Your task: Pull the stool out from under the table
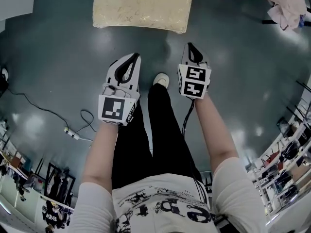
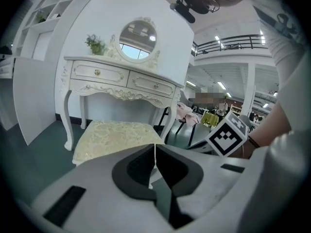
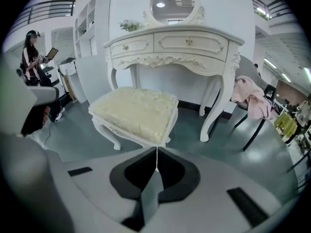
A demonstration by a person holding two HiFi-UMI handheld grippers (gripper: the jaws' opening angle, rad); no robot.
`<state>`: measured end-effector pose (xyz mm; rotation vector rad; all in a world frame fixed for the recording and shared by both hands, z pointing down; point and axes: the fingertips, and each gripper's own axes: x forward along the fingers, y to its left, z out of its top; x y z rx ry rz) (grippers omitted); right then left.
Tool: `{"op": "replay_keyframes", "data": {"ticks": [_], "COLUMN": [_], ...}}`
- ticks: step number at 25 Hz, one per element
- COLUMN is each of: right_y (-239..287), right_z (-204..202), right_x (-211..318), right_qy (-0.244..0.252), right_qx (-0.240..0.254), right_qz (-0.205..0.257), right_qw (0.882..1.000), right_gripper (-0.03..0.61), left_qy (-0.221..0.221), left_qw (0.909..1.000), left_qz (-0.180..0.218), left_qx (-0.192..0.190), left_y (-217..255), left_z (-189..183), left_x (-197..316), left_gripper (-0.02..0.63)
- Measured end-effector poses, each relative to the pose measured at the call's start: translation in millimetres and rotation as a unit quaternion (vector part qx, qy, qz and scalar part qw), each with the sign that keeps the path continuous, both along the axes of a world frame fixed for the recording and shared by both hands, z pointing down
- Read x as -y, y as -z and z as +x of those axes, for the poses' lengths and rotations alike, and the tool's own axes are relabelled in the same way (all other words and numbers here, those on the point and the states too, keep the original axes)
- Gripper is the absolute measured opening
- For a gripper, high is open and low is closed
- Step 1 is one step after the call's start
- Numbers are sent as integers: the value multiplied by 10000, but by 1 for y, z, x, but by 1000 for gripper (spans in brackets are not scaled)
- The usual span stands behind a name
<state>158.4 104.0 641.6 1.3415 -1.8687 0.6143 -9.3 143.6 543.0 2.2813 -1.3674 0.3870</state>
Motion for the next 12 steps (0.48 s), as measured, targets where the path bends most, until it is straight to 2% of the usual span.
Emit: {"op": "replay_keyframes", "data": {"ticks": [5,9,12], "right_y": [97,189,259], "right_z": [-24,-47,-60], "right_x": [12,39,55], "right_qy": [28,95,148], "right_qx": [456,787,885], "right_qz": [327,945,1387], "right_qw": [9984,9924,9863], "right_gripper": [17,17,17], "left_qy": [-144,30,43], "left_qw": [9998,9981,9962], "left_qz": [148,573,843], "left_qx": [57,226,210], "left_y": [67,136,193], "left_z": [-12,-32,-41], "left_x": [23,61,80], "left_gripper": [17,17,17]}}
